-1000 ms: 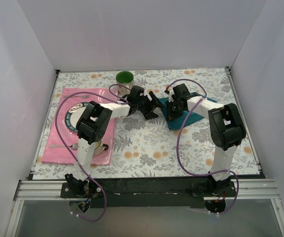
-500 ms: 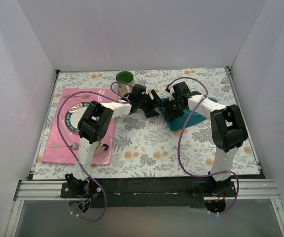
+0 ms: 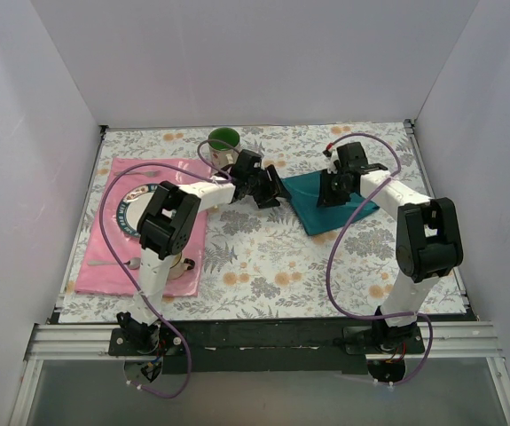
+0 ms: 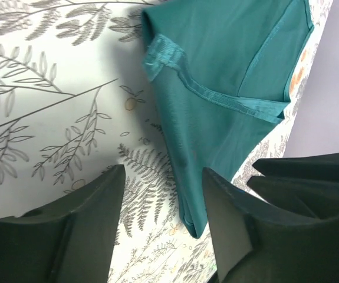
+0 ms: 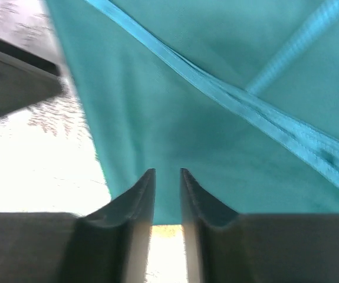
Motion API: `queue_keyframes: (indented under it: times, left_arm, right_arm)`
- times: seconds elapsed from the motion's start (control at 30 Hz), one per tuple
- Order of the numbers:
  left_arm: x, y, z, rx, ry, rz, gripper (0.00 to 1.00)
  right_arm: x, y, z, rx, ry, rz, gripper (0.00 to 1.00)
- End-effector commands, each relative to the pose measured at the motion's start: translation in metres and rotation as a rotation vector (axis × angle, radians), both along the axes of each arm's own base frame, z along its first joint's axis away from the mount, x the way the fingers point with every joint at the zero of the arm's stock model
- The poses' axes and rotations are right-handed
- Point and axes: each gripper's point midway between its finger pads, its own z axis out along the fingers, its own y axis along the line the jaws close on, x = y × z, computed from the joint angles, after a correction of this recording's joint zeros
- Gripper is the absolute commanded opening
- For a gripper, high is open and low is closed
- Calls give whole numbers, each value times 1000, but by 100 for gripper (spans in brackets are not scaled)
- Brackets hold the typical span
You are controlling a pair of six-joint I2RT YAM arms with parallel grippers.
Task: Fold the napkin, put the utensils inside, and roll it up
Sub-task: Fold the napkin
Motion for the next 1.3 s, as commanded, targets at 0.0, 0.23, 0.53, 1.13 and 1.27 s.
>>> queue_keyframes:
  times: [0.0,0.23,0.53,1.13,1.27]
  left_arm:
    - [11,8,7,54,-41,14,49]
    - [27,5,3,-4,-42,2,37]
    - [37,-7,10,-62,-71,-14,36]
    - [59,-22,29,-95,-135,-46,25]
    - [61,-23,20,-77,-120,-49,26]
  right_arm:
    - [-2,-9,-3,11,-9,-22,27]
    - [-7,-25,-14,-21,6,-40,23]
    - [-2,-40,-14,-46,9,-84,22]
    - [-7,-71,-48,-157,81,-166,18]
    - [-12,-76,-50,-181,87,-178,17]
